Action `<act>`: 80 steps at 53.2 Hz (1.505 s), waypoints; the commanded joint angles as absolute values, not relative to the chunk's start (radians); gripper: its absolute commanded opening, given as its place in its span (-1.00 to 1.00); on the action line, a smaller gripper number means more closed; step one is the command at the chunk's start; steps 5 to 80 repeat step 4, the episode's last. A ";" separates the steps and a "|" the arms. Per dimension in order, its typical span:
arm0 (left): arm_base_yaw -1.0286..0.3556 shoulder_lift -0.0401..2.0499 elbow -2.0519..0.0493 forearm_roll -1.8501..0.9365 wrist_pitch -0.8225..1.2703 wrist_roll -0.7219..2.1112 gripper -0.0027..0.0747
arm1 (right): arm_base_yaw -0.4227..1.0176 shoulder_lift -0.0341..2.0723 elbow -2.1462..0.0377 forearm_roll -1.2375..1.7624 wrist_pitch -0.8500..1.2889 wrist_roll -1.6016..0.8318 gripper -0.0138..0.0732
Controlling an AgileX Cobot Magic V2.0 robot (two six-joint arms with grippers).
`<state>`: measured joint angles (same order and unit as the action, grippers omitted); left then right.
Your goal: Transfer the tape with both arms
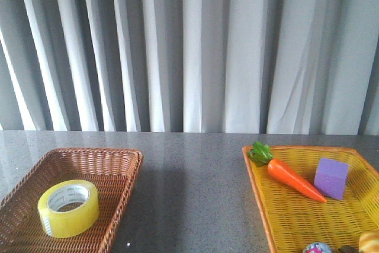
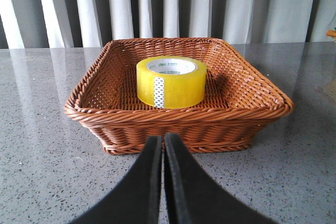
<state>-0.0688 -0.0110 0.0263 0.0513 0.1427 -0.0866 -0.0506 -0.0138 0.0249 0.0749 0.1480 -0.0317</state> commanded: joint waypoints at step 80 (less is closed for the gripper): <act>-0.070 -0.028 0.003 0.041 0.068 -0.093 -0.95 | -0.058 -0.026 0.034 0.074 0.074 -0.032 -0.70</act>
